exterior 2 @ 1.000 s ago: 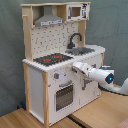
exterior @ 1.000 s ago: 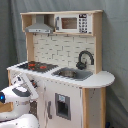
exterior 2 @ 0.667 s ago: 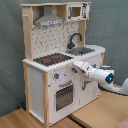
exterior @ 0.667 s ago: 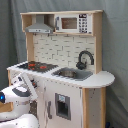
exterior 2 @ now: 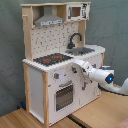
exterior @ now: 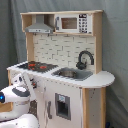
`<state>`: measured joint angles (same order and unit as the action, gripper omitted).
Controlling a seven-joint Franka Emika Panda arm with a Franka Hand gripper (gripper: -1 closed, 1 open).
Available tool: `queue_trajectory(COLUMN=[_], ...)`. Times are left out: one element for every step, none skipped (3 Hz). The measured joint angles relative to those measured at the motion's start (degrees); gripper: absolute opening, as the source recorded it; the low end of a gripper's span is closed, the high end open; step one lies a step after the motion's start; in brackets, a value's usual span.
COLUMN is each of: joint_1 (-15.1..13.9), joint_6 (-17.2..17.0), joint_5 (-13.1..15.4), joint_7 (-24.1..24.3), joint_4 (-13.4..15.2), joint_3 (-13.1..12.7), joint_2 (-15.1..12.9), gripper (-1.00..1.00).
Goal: Play with the kitchen
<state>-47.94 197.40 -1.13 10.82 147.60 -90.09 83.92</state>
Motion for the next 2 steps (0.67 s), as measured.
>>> queue_trajectory(joint_1=[0.03, 3.04], joint_6=[-0.01, -1.87], joint_5=[0.00, -0.01], joint_7=[0.04, 1.19], joint_4=[-0.26, -2.65], joint_3=[-0.04, -0.07], joint_2=[0.00, 0.00], gripper=[1.00, 1.00])
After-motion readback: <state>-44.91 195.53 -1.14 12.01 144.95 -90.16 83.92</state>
